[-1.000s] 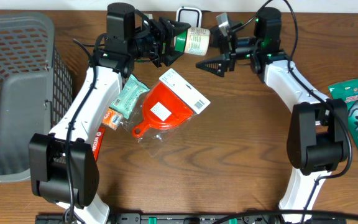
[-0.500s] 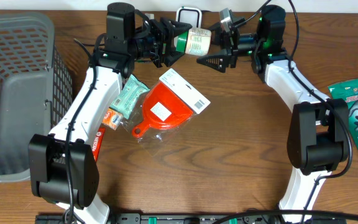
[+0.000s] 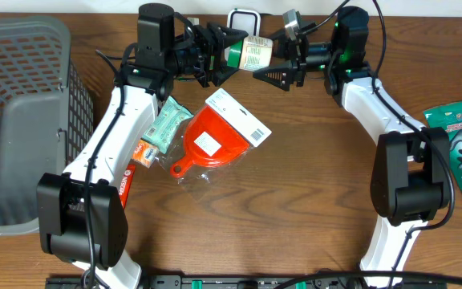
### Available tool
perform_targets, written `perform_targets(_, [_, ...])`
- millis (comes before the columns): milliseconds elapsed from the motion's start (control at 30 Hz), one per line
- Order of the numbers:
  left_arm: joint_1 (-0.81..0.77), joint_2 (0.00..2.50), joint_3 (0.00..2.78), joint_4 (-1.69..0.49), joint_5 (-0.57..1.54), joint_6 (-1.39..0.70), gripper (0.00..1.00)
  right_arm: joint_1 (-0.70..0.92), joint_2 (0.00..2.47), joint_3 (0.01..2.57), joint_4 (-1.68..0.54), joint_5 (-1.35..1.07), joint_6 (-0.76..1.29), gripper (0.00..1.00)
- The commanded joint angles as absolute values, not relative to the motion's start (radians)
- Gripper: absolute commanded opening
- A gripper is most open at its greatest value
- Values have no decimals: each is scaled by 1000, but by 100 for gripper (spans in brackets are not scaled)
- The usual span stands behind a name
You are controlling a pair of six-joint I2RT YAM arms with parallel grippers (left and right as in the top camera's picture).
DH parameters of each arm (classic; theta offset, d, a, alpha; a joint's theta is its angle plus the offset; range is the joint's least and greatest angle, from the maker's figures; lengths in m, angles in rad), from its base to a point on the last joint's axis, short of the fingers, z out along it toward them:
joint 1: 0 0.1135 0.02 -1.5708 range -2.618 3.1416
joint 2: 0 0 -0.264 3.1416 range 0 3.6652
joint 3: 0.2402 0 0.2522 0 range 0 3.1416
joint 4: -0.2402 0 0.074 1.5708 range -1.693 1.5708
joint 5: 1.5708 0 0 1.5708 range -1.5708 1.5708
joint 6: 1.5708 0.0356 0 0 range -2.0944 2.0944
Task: Scan the item barcode
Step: 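Close the right gripper around the jar held by the left gripper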
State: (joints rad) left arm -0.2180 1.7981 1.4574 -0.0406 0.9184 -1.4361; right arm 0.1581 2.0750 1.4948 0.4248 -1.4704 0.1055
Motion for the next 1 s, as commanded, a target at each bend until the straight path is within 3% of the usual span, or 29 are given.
perform_targets(0, [-213,1766,1474,-32,904,-1422,7,156,2076,1504,441,-1517,89,79])
perform_targets(200, [-213,1766,1474,-32,904,-1423,7,161,2076,1504,460,-1520,97,81])
perform_targets(600, [-213,1766,1474,-32,904,-1422,7,181,2076,1504,461,-1520,102,70])
perform_targets(967, [-213,1766,1474,-32,905,-1407,7,196,2076,1504,492,-1516,168,54])
